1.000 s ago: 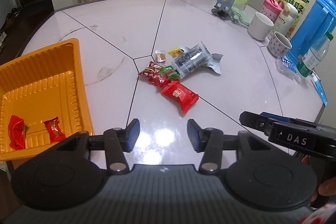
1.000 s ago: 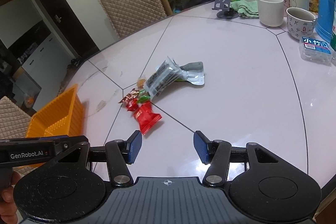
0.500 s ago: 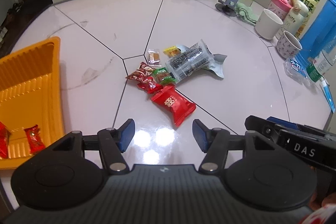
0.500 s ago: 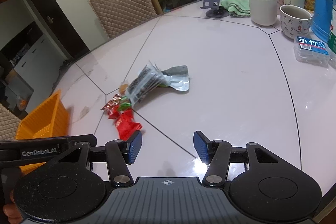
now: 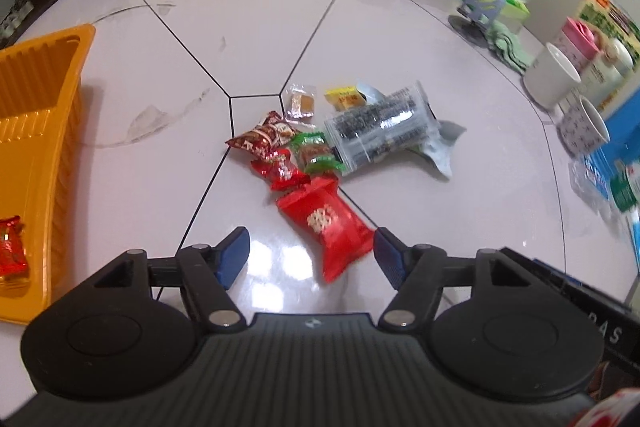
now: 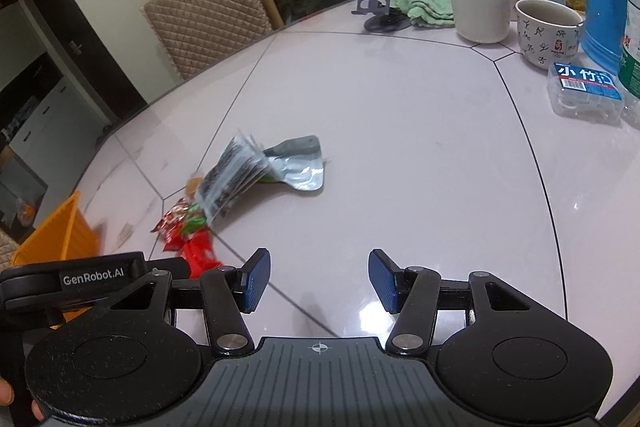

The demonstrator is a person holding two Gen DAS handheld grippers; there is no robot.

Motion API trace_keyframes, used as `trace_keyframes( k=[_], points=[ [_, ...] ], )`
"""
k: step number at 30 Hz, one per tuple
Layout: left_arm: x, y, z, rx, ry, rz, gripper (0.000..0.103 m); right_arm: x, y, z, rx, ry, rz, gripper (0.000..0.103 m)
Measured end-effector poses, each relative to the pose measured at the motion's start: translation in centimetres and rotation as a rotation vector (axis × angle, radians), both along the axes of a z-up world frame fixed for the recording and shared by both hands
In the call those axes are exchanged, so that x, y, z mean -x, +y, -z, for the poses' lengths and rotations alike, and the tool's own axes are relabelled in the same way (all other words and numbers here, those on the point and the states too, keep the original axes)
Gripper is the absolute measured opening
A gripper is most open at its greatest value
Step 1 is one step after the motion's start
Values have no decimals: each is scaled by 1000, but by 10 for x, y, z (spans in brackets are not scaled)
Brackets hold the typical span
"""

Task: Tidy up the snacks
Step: 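Grasp the red printed packet with the left tool while the right tool grasps the clear dark-snack packet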

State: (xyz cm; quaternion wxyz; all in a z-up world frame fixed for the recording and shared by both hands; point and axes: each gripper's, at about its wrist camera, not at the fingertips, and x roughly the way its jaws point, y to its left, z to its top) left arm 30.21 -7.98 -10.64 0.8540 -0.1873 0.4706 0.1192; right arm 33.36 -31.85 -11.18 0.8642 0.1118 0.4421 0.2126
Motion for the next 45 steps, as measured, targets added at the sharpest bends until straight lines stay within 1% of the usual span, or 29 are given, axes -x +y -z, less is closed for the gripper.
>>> trace_keyframes(
  k=[5,7,8,10,14,15,16,20,21,22,24,25,31,35,40,45],
  points=[
    [-14,0,5,3,-5,-20,65,-8,0,1,-1,-6,17,55],
    [-18,-2,8,-9,-2,-20,65,-10,0,2,-1,-5,22,55],
    [-21,-2,10,-17,0,-18,64,-11,0,3,-2,-3,24,55],
    [-24,-3,14,-29,5,-15,58,-13,0,5,-4,3,26,55],
    [-27,-3,19,-35,12,-3,58,-14,1,9,-7,16,28,55],
    [-26,-3,19,-38,10,1,56,-14,1,10,-7,18,27,55],
    [-25,-3,19,-39,8,6,51,-14,2,11,-7,21,25,55],
    [-21,-2,19,-32,8,32,43,-15,5,13,-13,26,14,55],
    [-20,-2,19,-33,10,37,36,-16,7,13,-14,26,11,55],
    [-18,-1,19,-40,12,42,31,-16,8,13,-16,26,7,55],
    [-14,3,19,-44,12,54,30,-18,12,13,-19,23,-2,55],
    [-12,5,18,-41,12,56,27,-18,14,13,-21,21,-7,55],
    [-2,15,16,-68,14,82,24,-24,28,13,-29,12,-48,55],
    [4,20,10,-77,-1,93,23,-31,39,13,-31,-5,-81,55],
    [9,29,-2,-102,-34,89,23,-48,53,7,-37,-66,-111,55],
    [8,43,-12,-115,-57,59,23,-72,72,1,-39,-128,-149,55]
  ],
)
